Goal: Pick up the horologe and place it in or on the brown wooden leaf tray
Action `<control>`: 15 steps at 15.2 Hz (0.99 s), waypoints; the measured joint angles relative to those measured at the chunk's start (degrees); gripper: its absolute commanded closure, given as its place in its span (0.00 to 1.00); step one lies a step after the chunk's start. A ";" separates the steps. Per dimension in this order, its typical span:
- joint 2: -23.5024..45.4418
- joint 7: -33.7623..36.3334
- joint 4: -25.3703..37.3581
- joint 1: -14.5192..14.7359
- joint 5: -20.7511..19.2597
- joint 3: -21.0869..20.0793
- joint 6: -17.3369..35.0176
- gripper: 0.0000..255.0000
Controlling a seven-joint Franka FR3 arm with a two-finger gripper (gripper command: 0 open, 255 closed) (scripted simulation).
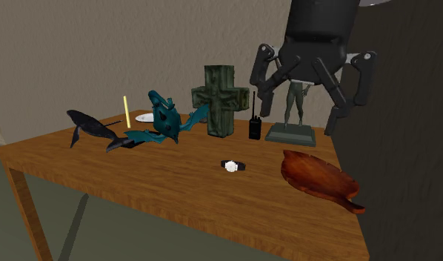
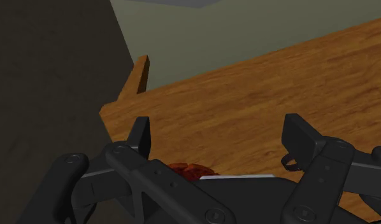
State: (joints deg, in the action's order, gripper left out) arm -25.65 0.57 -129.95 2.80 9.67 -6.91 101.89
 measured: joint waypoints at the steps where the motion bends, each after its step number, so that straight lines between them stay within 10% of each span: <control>1: 1.94 0.00 0.94 0.29 0.26 -0.40 0.78 0.00; 15: 32.07 0.97 19.46 4.67 0.58 -5.77 9.94 0.00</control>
State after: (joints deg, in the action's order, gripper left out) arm 6.41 1.54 -110.49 7.47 10.25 -12.69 111.83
